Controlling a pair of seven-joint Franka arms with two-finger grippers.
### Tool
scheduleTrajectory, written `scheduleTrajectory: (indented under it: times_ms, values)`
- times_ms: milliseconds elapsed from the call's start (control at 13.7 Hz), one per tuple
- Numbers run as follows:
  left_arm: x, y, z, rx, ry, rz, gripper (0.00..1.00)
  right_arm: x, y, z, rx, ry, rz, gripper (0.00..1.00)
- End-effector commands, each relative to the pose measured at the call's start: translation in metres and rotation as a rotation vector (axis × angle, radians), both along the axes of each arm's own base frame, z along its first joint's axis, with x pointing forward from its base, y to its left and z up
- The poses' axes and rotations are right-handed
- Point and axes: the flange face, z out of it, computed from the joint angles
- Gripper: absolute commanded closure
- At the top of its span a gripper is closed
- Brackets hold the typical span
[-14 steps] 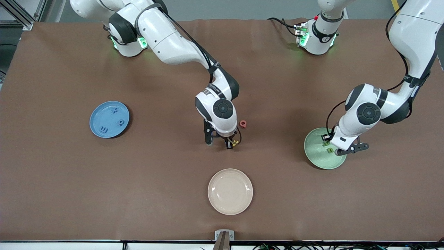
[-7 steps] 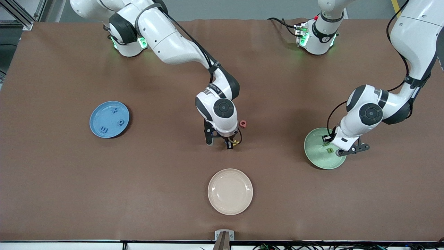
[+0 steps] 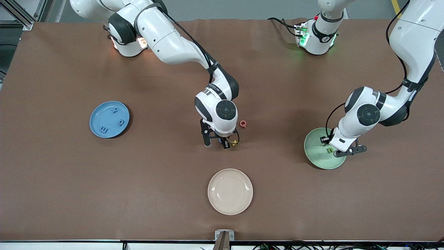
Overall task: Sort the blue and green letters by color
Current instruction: 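Carry the blue G onto the blue plate and open the right gripper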
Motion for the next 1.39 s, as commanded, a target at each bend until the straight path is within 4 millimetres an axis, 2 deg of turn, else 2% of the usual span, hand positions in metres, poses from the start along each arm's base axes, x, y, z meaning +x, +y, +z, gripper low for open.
scheduleTrajectory:
  times_ms: [0, 73, 146, 293, 439, 512, 585, 732, 805, 951, 1024, 1171, 1317]
  values:
    - [0.005, 0.001, -0.001, -0.003, -0.015, -0.008, 0.97, -0.006, -0.016, 0.014, -0.099, 0.118, 0.218, 1.00]
    - [0.005, 0.001, -0.002, -0.004, -0.014, -0.002, 0.91, -0.007, -0.024, 0.026, -0.118, 0.163, 0.289, 1.00]
    - [0.005, 0.000, -0.002, -0.004, -0.014, -0.001, 0.79, -0.002, -0.039, 0.041, -0.136, 0.219, 0.369, 1.00]
    - [0.005, 0.000, -0.002, -0.005, -0.015, 0.043, 0.00, 0.000, -0.056, 0.069, -0.141, 0.296, 0.505, 1.00]
    - [0.005, -0.002, 0.001, 0.000, -0.021, 0.079, 0.00, 0.008, -0.085, 0.093, -0.185, 0.364, 0.603, 1.00]
    - [0.009, -0.002, 0.009, 0.001, -0.038, 0.084, 0.00, 0.008, -0.098, 0.093, -0.218, 0.412, 0.646, 1.00]
    - [0.014, -0.002, 0.017, 0.008, -0.051, 0.079, 0.00, 0.008, -0.112, 0.102, -0.221, 0.426, 0.679, 1.00]
    - [0.021, -0.015, 0.034, 0.002, -0.075, 0.062, 0.00, 0.008, -0.154, 0.122, -0.172, 0.434, 0.748, 1.00]
    - [0.025, -0.024, 0.045, 0.010, -0.076, 0.051, 0.00, 0.006, -0.183, 0.139, -0.128, 0.408, 0.786, 1.00]
    - [0.043, -0.034, 0.082, 0.022, -0.110, 0.046, 0.00, -0.005, -0.255, 0.153, -0.067, 0.369, 0.887, 1.00]
    - [0.051, -0.040, 0.101, 0.025, -0.124, 0.045, 0.00, -0.008, -0.293, 0.155, -0.036, 0.348, 0.916, 1.00]
    - [0.065, -0.046, 0.139, 0.050, -0.129, 0.015, 0.00, -0.010, -0.356, 0.155, 0.021, 0.315, 0.978, 1.00]
    - [0.076, -0.039, 0.176, 0.083, -0.130, -0.035, 0.00, -0.015, -0.423, 0.143, 0.063, 0.266, 1.048, 1.00]
